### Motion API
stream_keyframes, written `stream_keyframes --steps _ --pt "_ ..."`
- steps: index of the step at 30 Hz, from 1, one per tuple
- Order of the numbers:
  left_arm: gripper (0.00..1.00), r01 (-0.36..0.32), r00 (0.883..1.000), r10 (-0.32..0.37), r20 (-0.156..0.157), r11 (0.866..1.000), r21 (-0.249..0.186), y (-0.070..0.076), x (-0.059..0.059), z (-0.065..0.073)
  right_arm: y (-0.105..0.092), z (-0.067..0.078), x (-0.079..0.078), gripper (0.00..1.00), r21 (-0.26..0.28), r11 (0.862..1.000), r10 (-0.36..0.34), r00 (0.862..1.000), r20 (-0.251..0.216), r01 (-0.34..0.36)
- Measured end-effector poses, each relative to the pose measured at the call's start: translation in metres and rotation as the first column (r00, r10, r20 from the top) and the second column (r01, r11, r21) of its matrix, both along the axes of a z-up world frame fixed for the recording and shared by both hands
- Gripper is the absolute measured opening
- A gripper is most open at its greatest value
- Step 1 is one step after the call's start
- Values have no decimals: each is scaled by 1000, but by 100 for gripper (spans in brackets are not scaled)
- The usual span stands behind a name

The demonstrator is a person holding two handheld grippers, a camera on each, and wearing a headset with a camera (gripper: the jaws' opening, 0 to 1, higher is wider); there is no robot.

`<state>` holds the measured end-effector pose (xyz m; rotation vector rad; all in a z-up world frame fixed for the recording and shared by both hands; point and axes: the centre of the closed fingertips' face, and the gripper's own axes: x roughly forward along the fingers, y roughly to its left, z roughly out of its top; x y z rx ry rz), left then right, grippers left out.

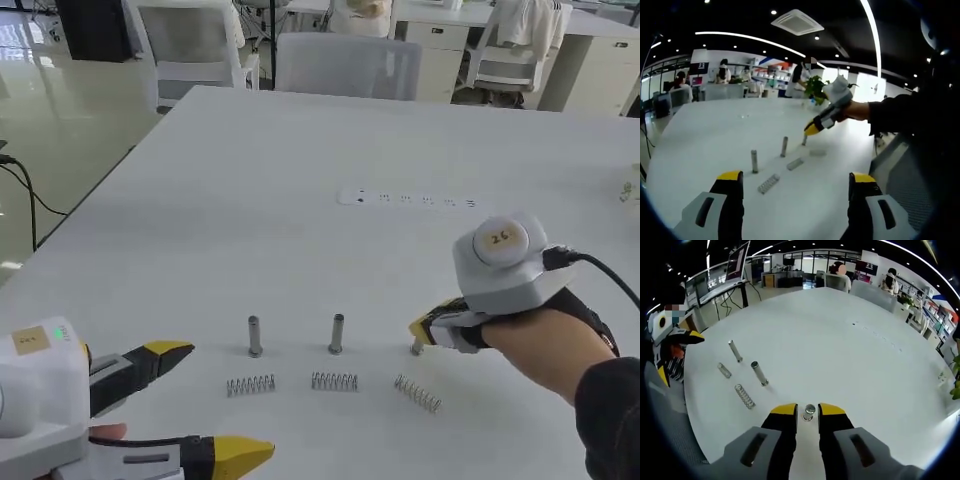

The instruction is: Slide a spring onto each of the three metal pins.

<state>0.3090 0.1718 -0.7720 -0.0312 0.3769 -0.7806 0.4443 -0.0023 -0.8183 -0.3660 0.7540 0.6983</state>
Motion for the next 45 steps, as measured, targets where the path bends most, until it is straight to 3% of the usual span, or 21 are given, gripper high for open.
stream_keyframes --steps 12,21,32,45 --pt "83 9 1000 -9 -1 1000 0 -3 0 0 -4 5 -3 26 4 1000 13 999 34 -13" --pt "83 11 1000 -11 0 1000 -2 -4 -1 0 -8 5 -11 27 1 1000 20 999 30 -20" --pt "82 10 1000 -10 -1 1000 -4 -4 -1 0 -14 5 -25 27 19 999 38 999 7 -38" --pt "82 13 1000 -13 -1 1000 -6 -5 0 0 -12 -15 -53 23 -10 991 131 989 -63 -132"
